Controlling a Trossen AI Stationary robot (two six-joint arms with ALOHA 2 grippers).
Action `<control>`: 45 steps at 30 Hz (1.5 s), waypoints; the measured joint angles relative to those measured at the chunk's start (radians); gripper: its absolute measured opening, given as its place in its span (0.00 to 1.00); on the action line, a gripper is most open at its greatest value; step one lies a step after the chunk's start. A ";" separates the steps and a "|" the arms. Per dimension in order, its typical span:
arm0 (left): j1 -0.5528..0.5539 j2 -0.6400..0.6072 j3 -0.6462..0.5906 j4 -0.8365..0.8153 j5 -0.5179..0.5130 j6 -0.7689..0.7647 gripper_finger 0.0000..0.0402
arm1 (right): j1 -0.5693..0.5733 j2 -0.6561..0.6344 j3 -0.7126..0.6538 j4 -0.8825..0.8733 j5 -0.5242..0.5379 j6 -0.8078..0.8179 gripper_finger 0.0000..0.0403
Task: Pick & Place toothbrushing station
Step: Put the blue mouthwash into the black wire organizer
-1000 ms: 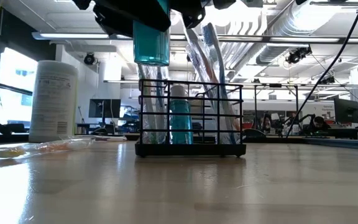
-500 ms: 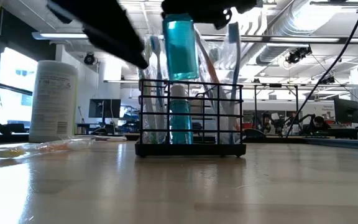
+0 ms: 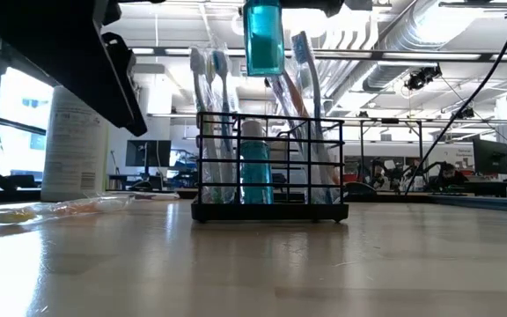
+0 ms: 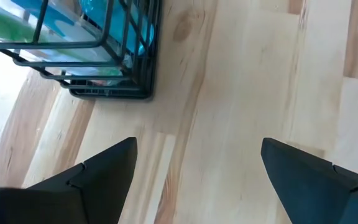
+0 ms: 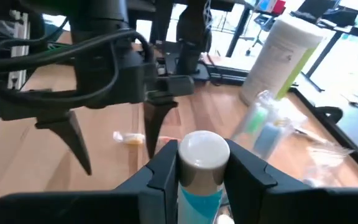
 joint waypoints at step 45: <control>-0.031 -0.001 -0.051 -0.132 0.134 -0.106 0.85 | 0.017 0.106 0.088 -0.254 0.370 0.430 0.22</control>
